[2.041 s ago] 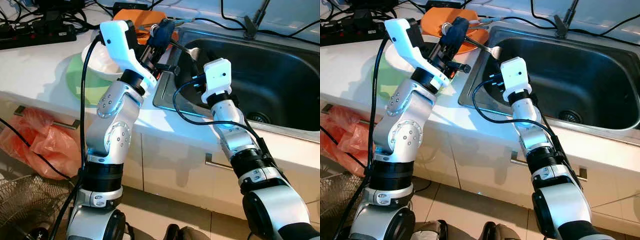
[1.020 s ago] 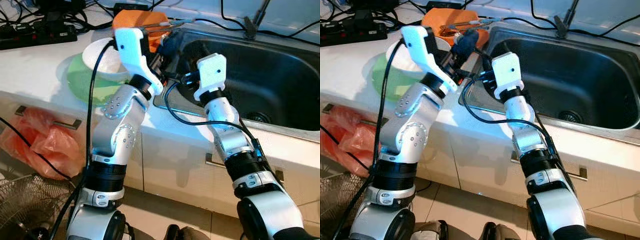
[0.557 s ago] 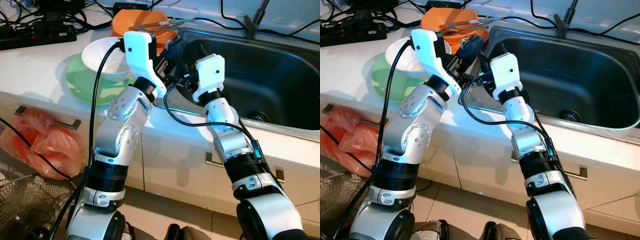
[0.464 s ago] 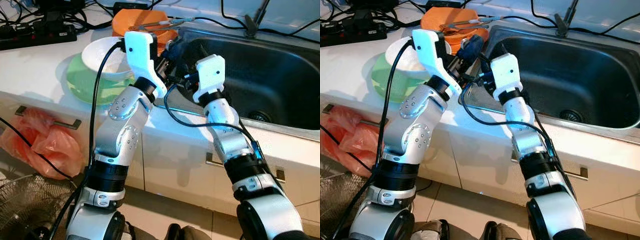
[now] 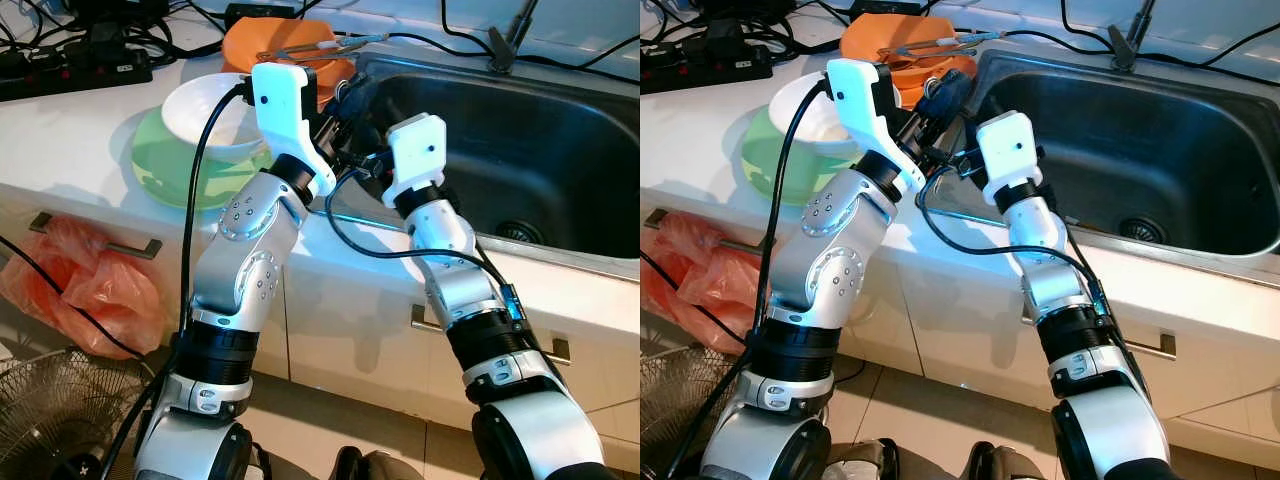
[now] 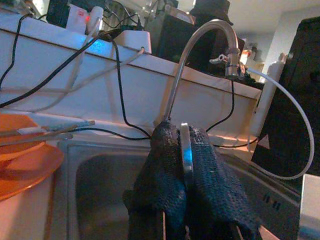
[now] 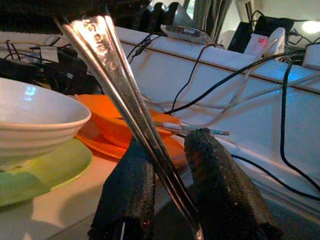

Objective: Kitchen organization

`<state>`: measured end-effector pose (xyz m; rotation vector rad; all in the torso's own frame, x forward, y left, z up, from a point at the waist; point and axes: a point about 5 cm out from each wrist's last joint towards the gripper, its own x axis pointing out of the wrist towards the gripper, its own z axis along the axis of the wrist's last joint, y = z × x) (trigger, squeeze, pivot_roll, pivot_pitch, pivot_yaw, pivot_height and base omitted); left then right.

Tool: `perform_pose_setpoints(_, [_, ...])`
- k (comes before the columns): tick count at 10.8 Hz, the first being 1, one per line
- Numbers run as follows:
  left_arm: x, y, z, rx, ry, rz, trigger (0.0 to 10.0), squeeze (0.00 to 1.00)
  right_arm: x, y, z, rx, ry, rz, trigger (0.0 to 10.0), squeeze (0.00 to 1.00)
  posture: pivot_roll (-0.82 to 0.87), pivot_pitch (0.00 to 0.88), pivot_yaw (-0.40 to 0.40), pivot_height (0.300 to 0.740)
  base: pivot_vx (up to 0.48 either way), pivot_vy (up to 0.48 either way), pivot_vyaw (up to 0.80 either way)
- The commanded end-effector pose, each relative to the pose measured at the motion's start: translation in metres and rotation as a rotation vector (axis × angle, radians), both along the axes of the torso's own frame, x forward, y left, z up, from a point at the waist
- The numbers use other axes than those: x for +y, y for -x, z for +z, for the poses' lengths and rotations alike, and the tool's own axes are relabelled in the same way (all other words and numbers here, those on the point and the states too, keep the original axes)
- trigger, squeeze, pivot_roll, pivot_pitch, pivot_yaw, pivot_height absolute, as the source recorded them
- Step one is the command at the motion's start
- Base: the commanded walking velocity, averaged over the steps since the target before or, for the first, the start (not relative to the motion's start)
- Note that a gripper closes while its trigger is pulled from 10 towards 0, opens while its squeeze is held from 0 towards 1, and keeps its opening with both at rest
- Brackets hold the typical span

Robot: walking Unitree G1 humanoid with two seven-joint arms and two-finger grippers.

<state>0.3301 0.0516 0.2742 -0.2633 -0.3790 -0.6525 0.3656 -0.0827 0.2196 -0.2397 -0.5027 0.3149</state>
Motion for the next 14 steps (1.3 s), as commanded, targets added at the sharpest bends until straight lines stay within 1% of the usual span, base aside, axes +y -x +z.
perform_pose_setpoints(1, [0.0013,-0.0009,0.0027,-0.008,0.004,0.012,10.0,0.00,-0.0050,0.0004,0.0036,-0.007,-0.030,-0.011,0.0,0.00,0.08,0.161,-0.020,0.740,0.000,0.000,0.00])
perform_pose_setpoints(4, [0.0014,-0.0010,0.0020,-0.013,-0.013,0.020,10.0,0.00,-0.0047,0.0006,0.0030,-0.005,-0.032,-0.011,0.0,0.00,0.09,0.162,-0.020,0.740,0.000,0.000,0.00])
perform_pose_setpoints(5, [0.0009,-0.0011,0.0014,-0.016,-0.025,0.021,10.0,0.00,-0.0051,0.0003,0.0026,-0.003,-0.031,-0.013,0.0,0.00,0.09,0.161,-0.020,0.740,0.000,0.000,0.00])
perform_pose_setpoints(6, [-0.0004,-0.0014,0.0005,-0.027,-0.056,0.027,10.0,0.00,-0.0055,-0.0002,0.0024,-0.002,-0.029,-0.016,0.0,0.00,0.09,0.159,-0.020,0.740,0.000,0.000,0.00])
perform_pose_setpoints(7, [-0.0006,-0.0015,0.0003,-0.027,-0.055,0.026,10.0,0.00,-0.0058,-0.0003,0.0022,-0.001,-0.029,-0.017,0.0,0.00,0.09,0.159,-0.020,0.740,0.000,0.000,0.00])
perform_pose_setpoints(8, [0.0005,-0.0024,-0.0003,-0.017,-0.039,0.032,10.0,1.00,-0.0064,-0.0005,0.0020,0.000,-0.027,-0.019,0.0,0.00,0.09,0.157,-0.020,0.740,0.000,0.000,0.00])
perform_pose_setpoints(11, [0.0007,-0.0015,-0.0023,-0.018,-0.054,0.028,10.0,1.00,-0.0080,-0.0016,0.0012,0.005,-0.031,-0.029,0.0,0.00,0.09,0.152,-0.022,0.740,0.000,0.000,0.00])
perform_pose_setpoints(14, [0.0054,-0.0010,-0.0019,-0.025,-0.051,0.054,10.0,1.00,-0.0103,-0.0028,0.0004,0.012,-0.038,-0.040,0.0,0.00,0.09,0.149,-0.023,0.740,0.000,0.000,0.00])
